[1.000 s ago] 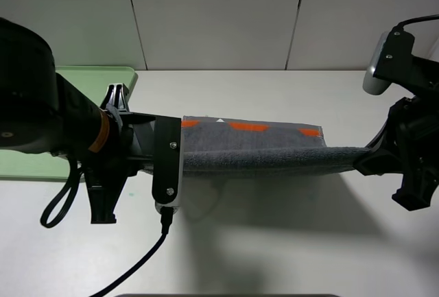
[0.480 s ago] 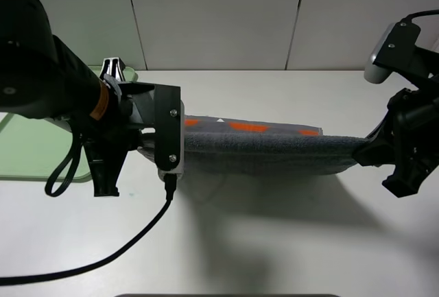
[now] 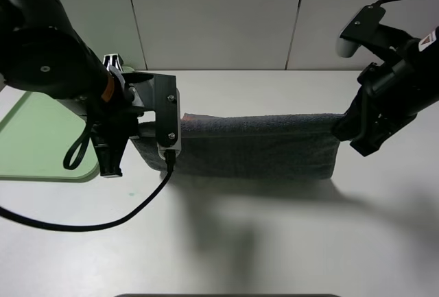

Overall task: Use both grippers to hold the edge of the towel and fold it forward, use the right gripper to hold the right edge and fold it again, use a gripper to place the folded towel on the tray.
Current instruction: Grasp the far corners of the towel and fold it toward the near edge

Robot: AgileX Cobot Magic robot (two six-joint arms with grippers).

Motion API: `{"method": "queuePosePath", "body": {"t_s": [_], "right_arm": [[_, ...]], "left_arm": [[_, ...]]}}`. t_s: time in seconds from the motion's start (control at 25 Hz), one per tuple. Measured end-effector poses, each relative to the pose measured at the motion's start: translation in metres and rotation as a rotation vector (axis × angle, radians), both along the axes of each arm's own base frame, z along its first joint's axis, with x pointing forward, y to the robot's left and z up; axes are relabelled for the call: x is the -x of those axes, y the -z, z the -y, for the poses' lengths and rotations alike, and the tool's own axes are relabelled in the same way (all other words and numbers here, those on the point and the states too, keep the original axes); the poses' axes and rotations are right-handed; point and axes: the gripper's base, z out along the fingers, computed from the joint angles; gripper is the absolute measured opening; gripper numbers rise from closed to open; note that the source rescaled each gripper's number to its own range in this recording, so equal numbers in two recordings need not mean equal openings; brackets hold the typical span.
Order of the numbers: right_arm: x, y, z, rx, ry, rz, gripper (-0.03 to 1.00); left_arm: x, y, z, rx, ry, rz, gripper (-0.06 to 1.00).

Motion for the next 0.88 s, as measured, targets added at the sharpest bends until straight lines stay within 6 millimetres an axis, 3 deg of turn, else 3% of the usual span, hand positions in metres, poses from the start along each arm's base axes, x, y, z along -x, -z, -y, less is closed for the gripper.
{"method": "queuePosePath", "body": {"t_s": [0.28,0.6,0.88], "right_arm": [[-0.023,0.028,-0.004,0.037,0.01,-0.002,0.0],[-0.047,0.063,-0.007,0.094,0.001,0.023,0.0],[-0.062,0.069,0.01,0.087,0.08,0.078,0.0]], "left_arm": [[-0.037,0.011,0.004,-0.015,-0.038,-0.005,0.0],[-0.065,0.035,0.009,-0.035,-0.034,-0.025,0.0],[-0.083,0.048,0.011,0.028,-0.021,0.008,0.0]]}}
